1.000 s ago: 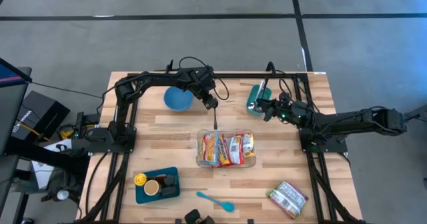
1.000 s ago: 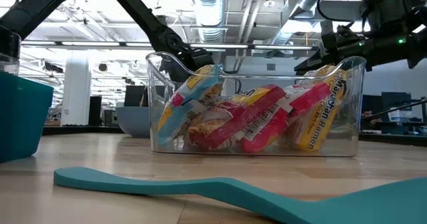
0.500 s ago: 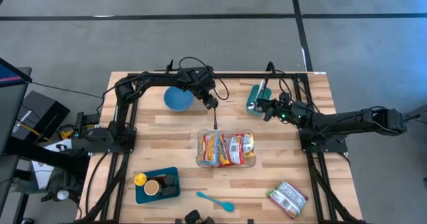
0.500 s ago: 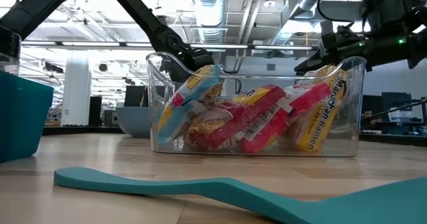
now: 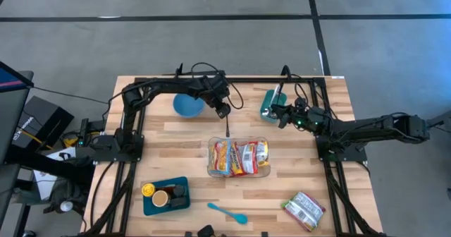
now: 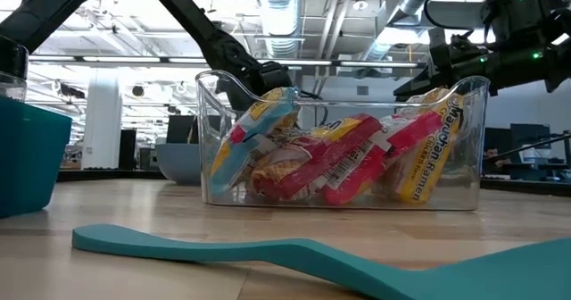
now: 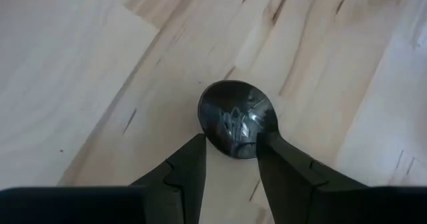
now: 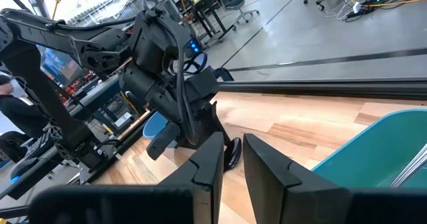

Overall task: Pick & Place Food Item
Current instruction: Put the black spoon into the blue bin

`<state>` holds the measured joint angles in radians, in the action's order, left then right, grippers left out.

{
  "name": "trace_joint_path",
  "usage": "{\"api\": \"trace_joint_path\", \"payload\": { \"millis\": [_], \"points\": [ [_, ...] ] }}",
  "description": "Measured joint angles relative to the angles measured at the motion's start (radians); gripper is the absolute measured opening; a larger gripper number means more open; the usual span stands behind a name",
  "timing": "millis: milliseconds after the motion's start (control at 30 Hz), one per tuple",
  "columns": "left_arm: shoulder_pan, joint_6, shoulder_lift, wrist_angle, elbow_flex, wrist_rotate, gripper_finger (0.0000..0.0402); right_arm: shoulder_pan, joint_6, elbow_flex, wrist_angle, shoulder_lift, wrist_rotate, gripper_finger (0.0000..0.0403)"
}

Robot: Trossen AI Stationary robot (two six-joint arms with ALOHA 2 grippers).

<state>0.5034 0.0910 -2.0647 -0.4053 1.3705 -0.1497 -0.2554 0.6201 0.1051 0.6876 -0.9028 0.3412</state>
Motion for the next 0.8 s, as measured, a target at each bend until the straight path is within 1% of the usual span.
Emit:
{"api": "trace_joint_path", "payload": {
  "millis": [333,533,800],
  "points": [
    [-0.008,0.000,0.000,0.019,0.000,0.011,0.0111,0.000,-0.001,0.000,0.000,0.000,0.000,0.0053],
    [-0.014,0.000,0.000,0.025,0.000,0.047,0.0099,0.000,-0.001,0.000,0.000,0.000,0.000,0.0053],
    [-0.015,0.003,0.001,0.032,0.000,0.059,0.0097,0.000,-0.001,0.000,0.000,0.000,0.000,0.0053]
  ]
}}
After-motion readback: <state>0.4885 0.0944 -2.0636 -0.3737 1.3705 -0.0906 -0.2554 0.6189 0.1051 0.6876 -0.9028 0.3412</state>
